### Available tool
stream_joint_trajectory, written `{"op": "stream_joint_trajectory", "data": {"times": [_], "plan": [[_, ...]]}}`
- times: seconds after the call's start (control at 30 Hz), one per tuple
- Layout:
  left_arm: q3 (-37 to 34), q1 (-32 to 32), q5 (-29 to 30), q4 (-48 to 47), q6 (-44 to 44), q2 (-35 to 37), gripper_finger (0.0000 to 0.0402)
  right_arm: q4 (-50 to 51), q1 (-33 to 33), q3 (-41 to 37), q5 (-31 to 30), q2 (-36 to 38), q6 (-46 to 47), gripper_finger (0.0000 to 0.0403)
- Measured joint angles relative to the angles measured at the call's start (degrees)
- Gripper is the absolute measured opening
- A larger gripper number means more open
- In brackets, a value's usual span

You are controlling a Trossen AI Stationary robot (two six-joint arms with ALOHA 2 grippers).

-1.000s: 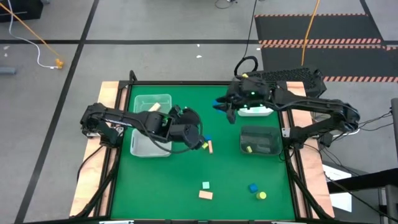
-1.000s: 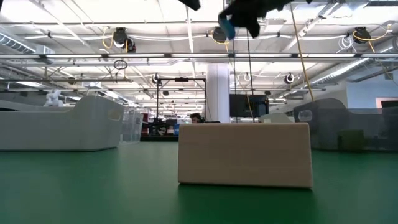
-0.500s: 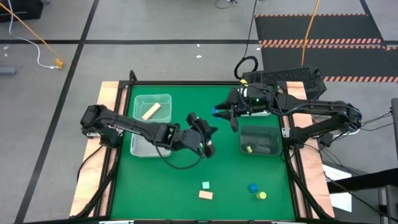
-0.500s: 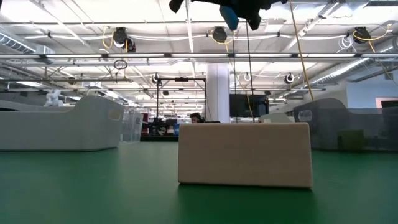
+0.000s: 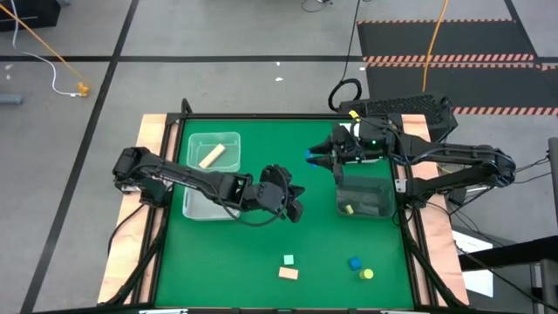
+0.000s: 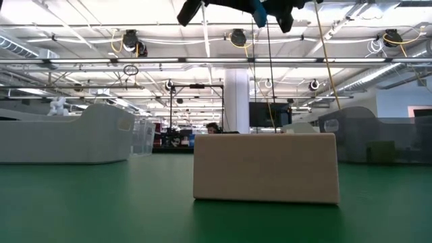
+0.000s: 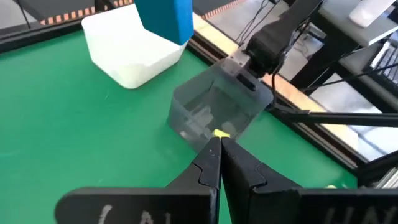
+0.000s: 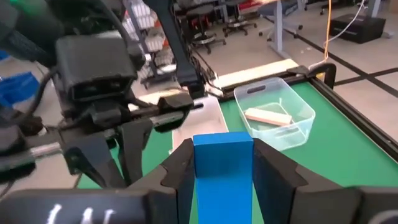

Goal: Sort & place blocks by color
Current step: Put the top blue block into the gray bin

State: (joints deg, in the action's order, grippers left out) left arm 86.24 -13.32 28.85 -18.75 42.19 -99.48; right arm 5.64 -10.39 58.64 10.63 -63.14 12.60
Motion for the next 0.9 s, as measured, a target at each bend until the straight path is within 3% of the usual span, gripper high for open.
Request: {"op": "stream_joint_trajectory", "data": {"times": [0.5,0.9], "plan": [[0.0,4.2,0.12,2.59,-1.18,0.94,0.0012,-1.61,0.0,-0.43,0.13,0.22,7.62,0.0111],[0.02,5.1,-0.69,7.06,-4.44,1.07,0.0012,-1.59,-0.02,-0.43,1.88,0.25,7.71,0.0112]]}}
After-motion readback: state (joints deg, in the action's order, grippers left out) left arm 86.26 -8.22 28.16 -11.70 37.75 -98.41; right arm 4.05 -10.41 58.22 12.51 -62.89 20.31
